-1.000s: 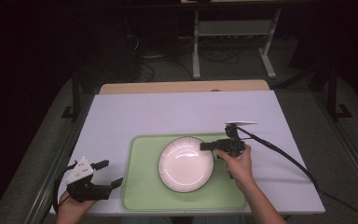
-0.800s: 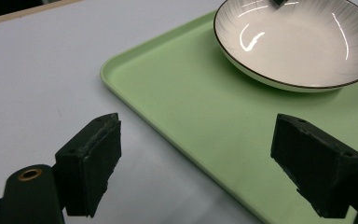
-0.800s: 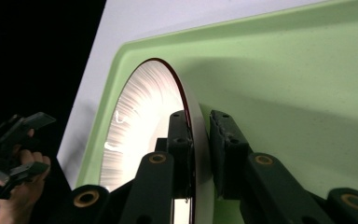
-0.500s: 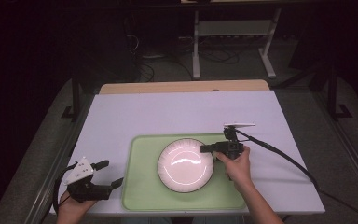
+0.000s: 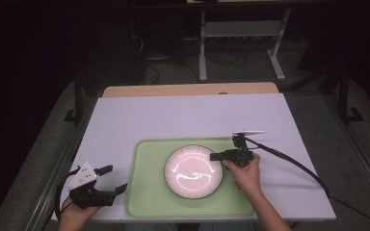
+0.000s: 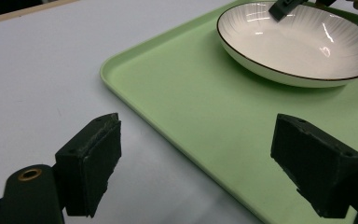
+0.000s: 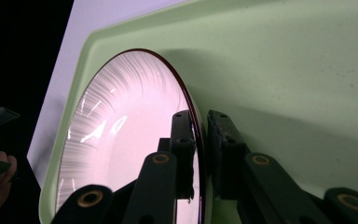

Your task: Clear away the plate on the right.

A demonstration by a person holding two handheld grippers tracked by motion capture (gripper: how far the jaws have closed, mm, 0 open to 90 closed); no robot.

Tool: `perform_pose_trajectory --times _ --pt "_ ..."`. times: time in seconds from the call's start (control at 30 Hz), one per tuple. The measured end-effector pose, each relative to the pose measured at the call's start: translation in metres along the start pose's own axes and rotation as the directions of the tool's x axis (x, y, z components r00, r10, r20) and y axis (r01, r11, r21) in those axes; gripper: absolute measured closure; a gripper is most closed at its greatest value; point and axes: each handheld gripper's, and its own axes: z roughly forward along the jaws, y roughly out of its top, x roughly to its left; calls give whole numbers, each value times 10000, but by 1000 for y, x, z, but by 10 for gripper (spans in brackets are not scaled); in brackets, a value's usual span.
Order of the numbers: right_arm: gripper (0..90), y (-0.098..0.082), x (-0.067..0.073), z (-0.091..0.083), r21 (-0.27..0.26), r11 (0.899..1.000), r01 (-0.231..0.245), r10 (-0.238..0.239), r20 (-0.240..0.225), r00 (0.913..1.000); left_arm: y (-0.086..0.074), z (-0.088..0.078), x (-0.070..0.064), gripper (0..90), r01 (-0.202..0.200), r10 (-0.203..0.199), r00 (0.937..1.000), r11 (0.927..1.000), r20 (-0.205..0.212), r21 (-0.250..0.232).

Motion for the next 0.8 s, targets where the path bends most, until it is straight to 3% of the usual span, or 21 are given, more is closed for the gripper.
perform_pose_trajectory --times 0.33,0.53,0.8 --pt "802 -3 1 -2 -121 9992 390 -388 209 9990 0 0 -1 159 -16 16 10000 10000 18 17" --pt "720 -4 2 -9 -279 9961 841 -825 543 9951 0 1 -1 159 -10 10 10000 10000 6 21" --pt "606 -8 5 -23 -719 9810 1802 -1746 783 9815 0 2 -1 159 -48 48 10000 9999 6 102"
